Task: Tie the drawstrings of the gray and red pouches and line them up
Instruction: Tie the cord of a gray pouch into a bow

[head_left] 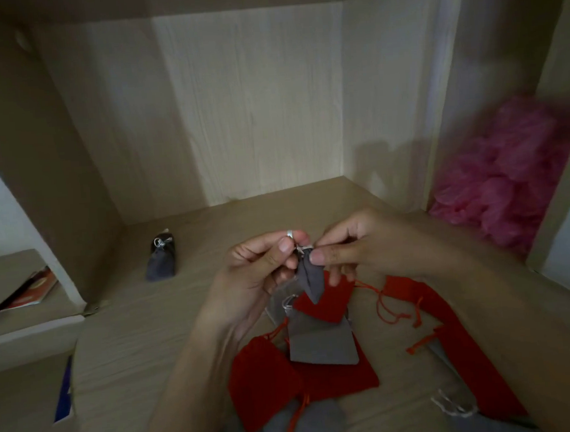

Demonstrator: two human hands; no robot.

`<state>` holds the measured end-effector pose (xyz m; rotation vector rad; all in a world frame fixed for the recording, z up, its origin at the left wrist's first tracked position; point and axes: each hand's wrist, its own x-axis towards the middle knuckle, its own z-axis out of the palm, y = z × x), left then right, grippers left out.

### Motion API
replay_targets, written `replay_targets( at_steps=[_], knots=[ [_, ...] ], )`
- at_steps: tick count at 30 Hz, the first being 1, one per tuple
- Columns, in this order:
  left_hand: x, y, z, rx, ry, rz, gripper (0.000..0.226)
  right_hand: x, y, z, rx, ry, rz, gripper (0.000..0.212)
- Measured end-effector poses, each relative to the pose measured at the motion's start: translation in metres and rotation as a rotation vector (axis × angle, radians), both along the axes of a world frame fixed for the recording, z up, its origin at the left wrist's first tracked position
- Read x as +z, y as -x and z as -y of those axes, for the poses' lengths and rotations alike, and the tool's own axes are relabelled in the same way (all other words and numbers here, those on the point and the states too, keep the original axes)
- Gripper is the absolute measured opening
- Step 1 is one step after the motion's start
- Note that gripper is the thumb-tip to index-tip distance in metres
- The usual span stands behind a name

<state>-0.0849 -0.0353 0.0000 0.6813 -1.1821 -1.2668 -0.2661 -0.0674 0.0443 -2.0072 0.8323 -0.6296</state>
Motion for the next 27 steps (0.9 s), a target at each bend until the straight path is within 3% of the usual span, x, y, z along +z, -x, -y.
replay_targets(
  at_steps=[4,7,13,17,19,22,27],
  knots=[
    [0.002,0.002,-0.001,0.065,-0.004,0.082,0.016,0.003,0.002,0.001,-0.173,0.137,-0.005,0.013],
    [0.003,0.005,-0.002,0.13,0.019,0.134,0.019,0.003,0.002,0.0,-0.153,0.107,0.006,0.023],
    [0.005,0.012,-0.004,0.2,0.013,0.108,0.017,-0.001,-0.004,-0.004,0.072,-0.396,0.176,0.016],
    [0.008,0.01,-0.005,0.192,0.019,0.007,0.02,-0.01,-0.019,-0.002,0.024,-0.808,0.548,0.014],
    [0.01,0.008,-0.005,0.203,0.018,-0.05,0.021,-0.014,-0.025,-0.002,-0.049,-0.897,0.682,0.014],
    [0.011,0.006,-0.006,0.185,0.005,-0.122,0.016,-0.016,-0.03,-0.004,-0.087,-0.853,0.747,0.014],
    [0.012,0.003,-0.006,0.207,0.018,-0.096,0.02,-0.019,-0.03,-0.006,-0.068,-0.562,0.711,0.014]
  ],
)
